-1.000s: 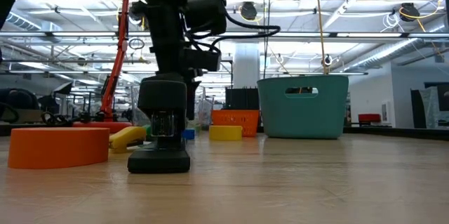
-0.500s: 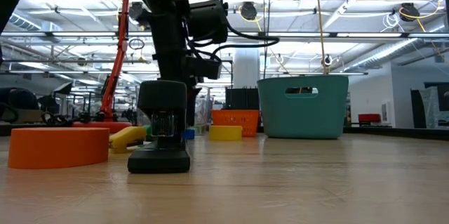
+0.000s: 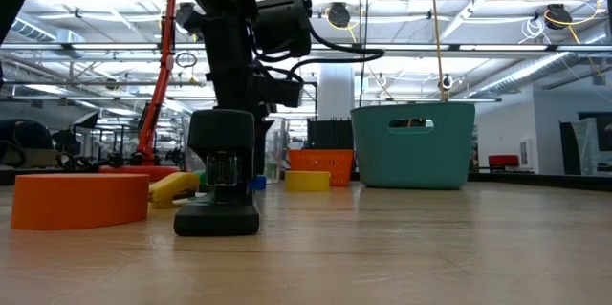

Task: Pick and place Stapler, Stapler remover, tape
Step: Put the blue stapler into the transparent bin

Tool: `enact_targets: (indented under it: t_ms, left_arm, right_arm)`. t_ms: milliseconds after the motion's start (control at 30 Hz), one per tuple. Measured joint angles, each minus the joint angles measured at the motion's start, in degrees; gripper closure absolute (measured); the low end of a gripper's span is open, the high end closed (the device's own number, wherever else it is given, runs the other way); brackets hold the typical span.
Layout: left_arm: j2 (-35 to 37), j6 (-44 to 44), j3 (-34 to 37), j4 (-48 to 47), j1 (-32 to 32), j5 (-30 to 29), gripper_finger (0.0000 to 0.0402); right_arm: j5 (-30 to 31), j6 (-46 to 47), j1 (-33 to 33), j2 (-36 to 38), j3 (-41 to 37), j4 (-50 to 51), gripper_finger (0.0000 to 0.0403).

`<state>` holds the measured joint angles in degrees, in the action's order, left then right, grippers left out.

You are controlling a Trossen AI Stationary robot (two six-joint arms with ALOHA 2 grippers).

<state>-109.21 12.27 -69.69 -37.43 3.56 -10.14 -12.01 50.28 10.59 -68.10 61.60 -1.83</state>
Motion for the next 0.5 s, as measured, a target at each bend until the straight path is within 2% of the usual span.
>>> enact_targets:
  t_ms: [267, 500]
  left_arm:
    - [0.09, -3.97, 0.06, -0.60, -1.17, -1.64, 0.0255]
    - [0.09, -6.45, -1.65, -3.39, -1.41, -4.10, 0.0261]
  right_arm:
    - [0.00, 0.02, 0.04, 0.00, 0.00, -0.10, 0.0193]
    - [-0.02, 0.04, 0.04, 0.00, 0.00, -0.10, 0.0193]
